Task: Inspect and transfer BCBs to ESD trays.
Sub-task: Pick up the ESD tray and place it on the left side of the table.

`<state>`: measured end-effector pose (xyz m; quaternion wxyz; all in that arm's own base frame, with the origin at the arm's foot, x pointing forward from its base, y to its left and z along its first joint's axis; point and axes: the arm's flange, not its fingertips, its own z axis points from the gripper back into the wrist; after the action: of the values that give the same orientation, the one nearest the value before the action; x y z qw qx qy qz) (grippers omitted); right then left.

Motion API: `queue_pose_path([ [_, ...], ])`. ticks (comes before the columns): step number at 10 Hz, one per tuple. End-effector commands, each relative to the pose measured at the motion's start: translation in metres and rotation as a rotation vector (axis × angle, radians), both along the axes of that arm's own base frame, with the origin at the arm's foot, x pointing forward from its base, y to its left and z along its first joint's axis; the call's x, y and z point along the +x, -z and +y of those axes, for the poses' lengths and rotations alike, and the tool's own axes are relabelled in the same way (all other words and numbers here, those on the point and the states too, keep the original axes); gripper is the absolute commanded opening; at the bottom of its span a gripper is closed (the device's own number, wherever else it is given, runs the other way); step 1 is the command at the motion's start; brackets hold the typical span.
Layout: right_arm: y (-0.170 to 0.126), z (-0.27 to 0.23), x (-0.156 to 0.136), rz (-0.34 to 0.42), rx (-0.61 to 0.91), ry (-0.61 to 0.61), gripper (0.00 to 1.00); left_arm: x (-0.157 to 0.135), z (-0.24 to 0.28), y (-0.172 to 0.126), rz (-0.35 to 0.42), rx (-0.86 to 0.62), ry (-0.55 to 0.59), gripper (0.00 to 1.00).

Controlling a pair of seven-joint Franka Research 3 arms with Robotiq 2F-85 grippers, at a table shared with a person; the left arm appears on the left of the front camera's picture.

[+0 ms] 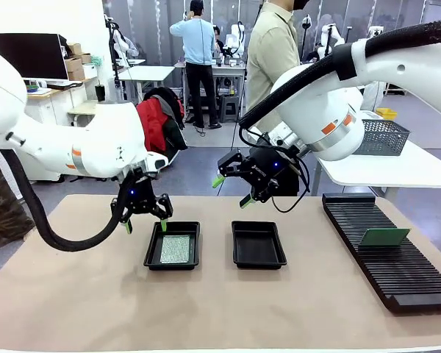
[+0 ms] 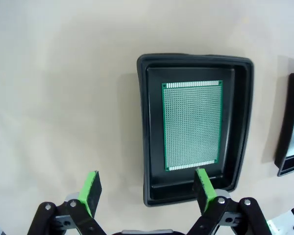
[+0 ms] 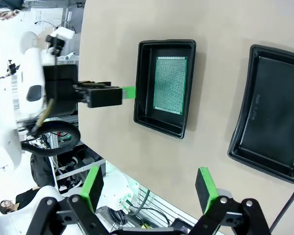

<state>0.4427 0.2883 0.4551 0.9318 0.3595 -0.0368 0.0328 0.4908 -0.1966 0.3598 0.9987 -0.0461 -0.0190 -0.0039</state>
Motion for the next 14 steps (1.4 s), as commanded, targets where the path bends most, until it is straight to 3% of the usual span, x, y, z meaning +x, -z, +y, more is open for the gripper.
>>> queue_pose_path([
  [1, -0.002, 0.001, 0.0, 0.014, -0.017, 0.006, 1.0, 0.005, -0.002, 0.012, -0.033, 0.006, 0.006, 1.0],
  [7, -0.002, 0.001, 0.0, 0.014, -0.017, 0.006, 1.0, 0.011, -0.003, 0.048, -0.009, 0.057, 0.01, 1.0],
  [12, -0.002, 0.001, 0.0, 0.014, -0.017, 0.006, 1.0, 0.015, -0.009, 0.054, -0.034, 0.046, -0.006, 0.81],
  [13, -0.002, 0.001, 0.0, 0.014, -0.017, 0.006, 1.0, 0.015, -0.011, 0.056, -0.034, 0.041, -0.013, 0.86],
  [14, -0.002, 0.001, 0.0, 0.014, -0.017, 0.006, 1.0, 0.015, -0.011, 0.058, -0.033, 0.043, -0.019, 0.75],
])
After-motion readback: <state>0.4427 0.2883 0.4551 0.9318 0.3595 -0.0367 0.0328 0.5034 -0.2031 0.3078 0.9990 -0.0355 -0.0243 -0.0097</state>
